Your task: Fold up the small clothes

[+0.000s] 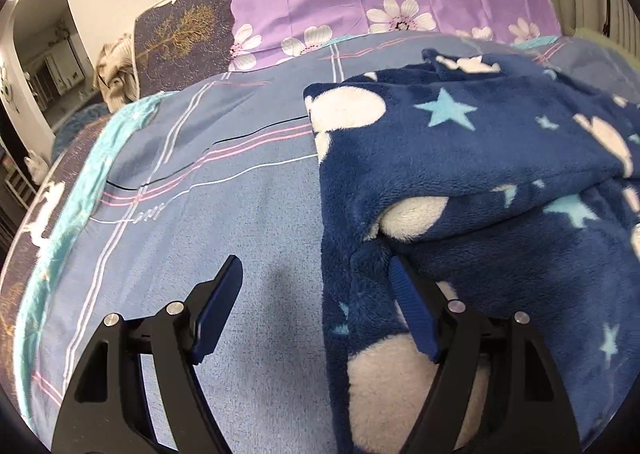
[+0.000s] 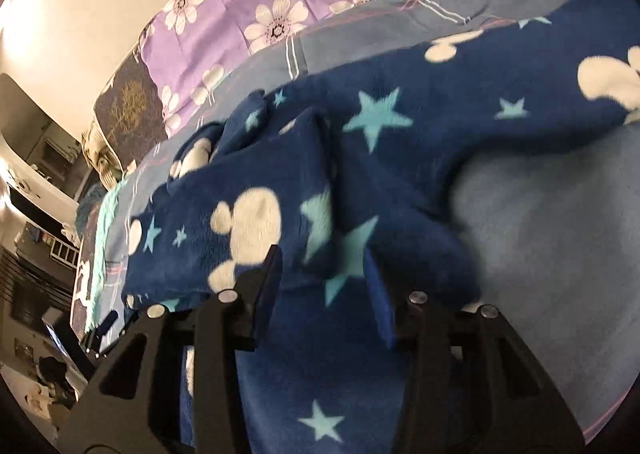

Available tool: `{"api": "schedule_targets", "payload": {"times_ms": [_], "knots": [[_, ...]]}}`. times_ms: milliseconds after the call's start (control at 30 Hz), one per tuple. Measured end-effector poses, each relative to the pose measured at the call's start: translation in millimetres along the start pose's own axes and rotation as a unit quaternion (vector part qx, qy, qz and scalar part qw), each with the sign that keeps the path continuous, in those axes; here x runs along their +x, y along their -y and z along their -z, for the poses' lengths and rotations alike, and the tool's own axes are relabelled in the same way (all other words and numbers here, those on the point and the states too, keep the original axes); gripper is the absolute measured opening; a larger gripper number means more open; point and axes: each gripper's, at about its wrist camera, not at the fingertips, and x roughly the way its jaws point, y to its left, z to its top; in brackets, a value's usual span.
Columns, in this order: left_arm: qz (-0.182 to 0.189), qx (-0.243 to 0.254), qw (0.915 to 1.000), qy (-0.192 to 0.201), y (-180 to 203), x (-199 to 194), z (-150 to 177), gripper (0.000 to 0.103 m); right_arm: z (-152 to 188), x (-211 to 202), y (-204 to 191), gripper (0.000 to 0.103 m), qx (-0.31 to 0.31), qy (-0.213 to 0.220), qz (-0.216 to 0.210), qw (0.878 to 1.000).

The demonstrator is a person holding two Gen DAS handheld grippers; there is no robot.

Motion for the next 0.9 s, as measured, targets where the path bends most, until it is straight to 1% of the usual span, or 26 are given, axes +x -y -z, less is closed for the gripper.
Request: {"api": "schedule_targets", "payload": {"times_ms": [67,100,133,167,200,233,267,300,333,367,400,433,467,533,600,667,700,767,800,833,867,900], "knots": [[0.047,-0.033,0.9983,0.009,-13.4,-10.8,-0.8,0.074,-4.5,-2.7,-7.7,0.045,-0.024,0.015,0.002,1.0],[0.072,-0.052,0.9959,0.016,-20.6,-16.7,-2.1,0.062,-7.4,-3.1,-14.1,0.045,-0.039,0.021,-0.003,0.999],[0.088,-0.065,0.9938,0.019,-23.8,-19.7,-4.1,0.051,-11.9,-1.4,-15.8,0.045,-0.048,0.022,-0.01,0.999],[0.112,-0.082,0.9901,0.022,-28.8,-21.5,-8.0,0.033,-16.6,2.1,-22.2,0.045,-0.059,0.019,-0.021,0.998],[0.124,-0.095,0.9874,0.022,-30.0,-20.6,-12.9,0.017,-17.7,6.8,-27.4,0.043,-0.069,0.016,-0.031,0.997],[0.14,-0.115,0.9831,0.022,-32.8,-18.6,-19.1,0.01,-16.5,12.9,-34.8,0.043,-0.082,0.009,-0.046,0.996],[0.153,-0.128,0.9795,0.026,-32.1,-15.3,-25.4,0.009,-14.6,19.5,-39.3,0.043,-0.089,0.0,-0.053,0.995],[0.158,-0.132,0.9782,0.027,-28.6,-12.6,-29.7,0.009,-12.3,26.8,-42.9,0.043,-0.093,-0.011,-0.054,0.994],[0.164,-0.13,0.9774,0.027,-22.3,-7.6,-34.9,0.009,-8.9,38.9,-42.5,0.043,-0.091,-0.021,-0.032,0.995],[0.168,-0.121,0.9782,0.018,-12.7,0.0,-38.3,0.009,-4.5,49.4,-41.3,0.042,-0.091,-0.029,-0.006,0.995],[0.163,-0.108,0.9806,0.008,-4.4,6.6,-38.2,0.009,-0.2,60.8,-38.0,0.035,-0.098,-0.037,0.016,0.994],[0.135,-0.079,0.9876,-0.01,9.0,20.9,-38.0,0.011,2.6,64.0,-37.7,0.035,-0.111,-0.03,0.019,0.993],[0.117,-0.056,0.9914,-0.017,18.3,31.9,-35.4,0.011,6.6,64.5,-39.7,0.035,-0.133,-0.016,0.02,0.991],[0.111,-0.053,0.9923,-0.015,19.6,32.8,-37.2,0.011,7.8,62.9,-46.5,0.034,-0.147,-0.015,0.033,0.989],[0.093,-0.034,0.995,-0.011,27.0,29.9,-36.8,0.011,9.0,59.6,-50.2,0.034,-0.159,-0.014,0.041,0.986],[0.074,-0.011,0.9972,-0.004,36.0,26.4,-34.7,0.01,9.0,44.8,-47.4,0.034,-0.155,-0.007,0.038,0.987],[0.062,0.002,0.998,-0.003,40.9,24.1,-34.4,0.01,9.2,34.5,-42.3,0.037,-0.148,0.001,0.037,0.988],[0.046,0.017,0.9988,-0.005,43.2,23.8,-35.8,0.01,5.2,4.3,-26.2,0.045,-0.125,0.033,0.05,0.99],[0.039,0.025,0.9989,-0.006,46.6,23.8,-37.4,0.01,2.4,-12.8,-15.0,0.045,-0.113,0.052,0.053,0.991],[0.038,0.026,0.9989,-0.007,46.0,22.8,-39.0,0.011,-1.9,-25.3,-7.3,0.045,-0.103,0.066,0.058,0.991],[0.041,0.023,0.9989,-0.008,42.2,19.9,-40.3,0.012,-7.5,-48.1,9.2,0.045,-0.084,0.093,0.069,0.99],[0.052,0.016,0.9985,-0.009,39.3,14.8,-44.1,0.015,-13.2,-69.6,24.5,0.045,-0.067,0.119,0.083,0.987]]}}
